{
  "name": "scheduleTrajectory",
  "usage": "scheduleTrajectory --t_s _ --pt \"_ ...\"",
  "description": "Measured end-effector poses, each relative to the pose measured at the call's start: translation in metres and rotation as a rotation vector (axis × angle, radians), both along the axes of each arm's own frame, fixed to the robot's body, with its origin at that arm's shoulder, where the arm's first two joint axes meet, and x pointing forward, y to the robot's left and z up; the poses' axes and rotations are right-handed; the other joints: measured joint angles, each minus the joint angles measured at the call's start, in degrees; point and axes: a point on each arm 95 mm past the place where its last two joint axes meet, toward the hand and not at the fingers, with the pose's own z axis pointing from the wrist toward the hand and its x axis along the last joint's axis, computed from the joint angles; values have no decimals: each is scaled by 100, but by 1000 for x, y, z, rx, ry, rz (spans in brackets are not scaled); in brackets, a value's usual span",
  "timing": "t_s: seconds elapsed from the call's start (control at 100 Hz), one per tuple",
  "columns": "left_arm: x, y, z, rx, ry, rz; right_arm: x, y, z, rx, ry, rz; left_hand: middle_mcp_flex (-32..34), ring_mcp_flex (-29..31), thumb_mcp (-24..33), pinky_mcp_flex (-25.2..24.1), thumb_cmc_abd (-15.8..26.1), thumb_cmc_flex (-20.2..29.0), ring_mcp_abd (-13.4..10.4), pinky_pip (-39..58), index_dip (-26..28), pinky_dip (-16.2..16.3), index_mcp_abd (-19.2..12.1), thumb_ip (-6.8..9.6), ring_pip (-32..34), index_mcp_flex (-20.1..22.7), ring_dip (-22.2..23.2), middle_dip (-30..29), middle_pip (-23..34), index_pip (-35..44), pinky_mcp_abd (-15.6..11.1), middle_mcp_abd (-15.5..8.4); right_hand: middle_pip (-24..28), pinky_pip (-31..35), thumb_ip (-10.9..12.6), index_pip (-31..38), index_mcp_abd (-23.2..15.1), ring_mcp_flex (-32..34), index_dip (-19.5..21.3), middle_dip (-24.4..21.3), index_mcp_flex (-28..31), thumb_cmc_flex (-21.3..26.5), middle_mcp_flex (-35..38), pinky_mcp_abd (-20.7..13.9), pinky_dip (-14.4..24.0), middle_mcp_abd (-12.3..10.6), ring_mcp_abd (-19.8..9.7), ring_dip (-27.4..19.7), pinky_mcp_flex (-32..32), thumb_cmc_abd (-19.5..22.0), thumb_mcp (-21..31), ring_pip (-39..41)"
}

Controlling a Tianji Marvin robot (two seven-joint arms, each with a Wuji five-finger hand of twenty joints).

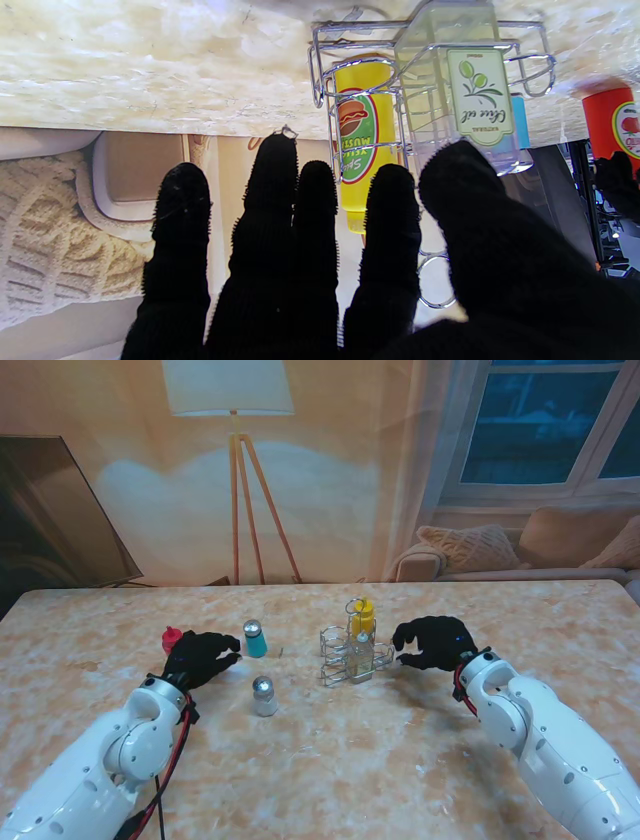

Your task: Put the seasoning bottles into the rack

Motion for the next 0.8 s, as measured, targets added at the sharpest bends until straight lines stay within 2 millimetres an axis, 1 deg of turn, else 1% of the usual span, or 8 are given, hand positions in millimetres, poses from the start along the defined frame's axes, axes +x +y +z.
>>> scheduleTrajectory --t_s 0.29,0.34,0.37,0.49,0.5,0.54,0.61,0.8 --pt "-3 -3 10 14 27 -60 0 -1 0 3 4 -4 -76 0 5 71 -11 -60 -1 63 0 0 -26 0 0 -2 0 0 -90 0 0 -31 0 1 0 0 0 -2 0 0 0 0 0 2 -9 0 0 0 -4 0 0 0" --pt "-4 -4 11 19 35 -76 1 -1 0 4 3 -6 -144 -3 8 96 -76 -126 -5 73 0 0 -52 0 0 -19 0 -3 -113 0 0 -62 0 1 0 0 0 -3 0 0 0 0 0 2 -9 0 0 0 -7 0 0 0" --pt "-4 -5 12 22 40 -85 1 -2 1 5 3 -7 -151 -3 8 101 -76 -134 -7 83 -1 0 -55 0 0 -136 0 -7 -113 0 0 -66 0 1 0 0 0 -4 0 0 0 0 0 2 -9 0 0 0 -18 0 0 0" --pt "-5 -7 15 35 54 -113 1 -3 0 12 6 -11 -285 -62 6 135 -78 -265 -61 113 -2 0 -67 0 0 -87 0 -54 -127 -52 0 -72 0 1 0 0 0 -7 0 0 0 0 0 2 -9 0 0 0 -20 0 0 1" --pt "-5 -8 16 36 55 -115 1 -3 0 12 6 -12 -287 -66 6 140 -78 -267 -61 113 -2 0 -68 0 0 -90 0 -62 -228 -66 0 -72 0 1 0 0 0 -7 0 0 0 0 0 3 -9 0 0 0 -20 0 0 1" --pt "-5 -9 17 39 59 -122 1 -3 0 13 7 -13 -349 -66 6 145 -79 -285 -62 113 -15 1 -69 0 -3 -217 0 -69 -238 -90 0 -72 0 2 0 0 0 -8 0 0 0 0 0 2 -9 0 0 0 -20 0 0 1" --pt "-5 -11 19 40 69 -134 1 -4 -1 16 11 -16 -427 -189 9 146 -79 -346 -66 113 -15 1 -70 0 -9 -159 1 -76 -305 -155 -1 -72 0 2 0 0 0 -9 0 0 0 0 0 3 -9 0 0 0 -21 0 0 1" --pt "-7 -15 25 36 96 -177 3 -6 -2 16 21 -20 -499 -203 79 147 -79 -553 -72 94 -94 0 -70 0 -151 -161 1 -132 -326 -239 -7 -72 0 2 0 0 1 -9 0 0 0 12 1 3 -9 0 0 0 -22 0 0 1"
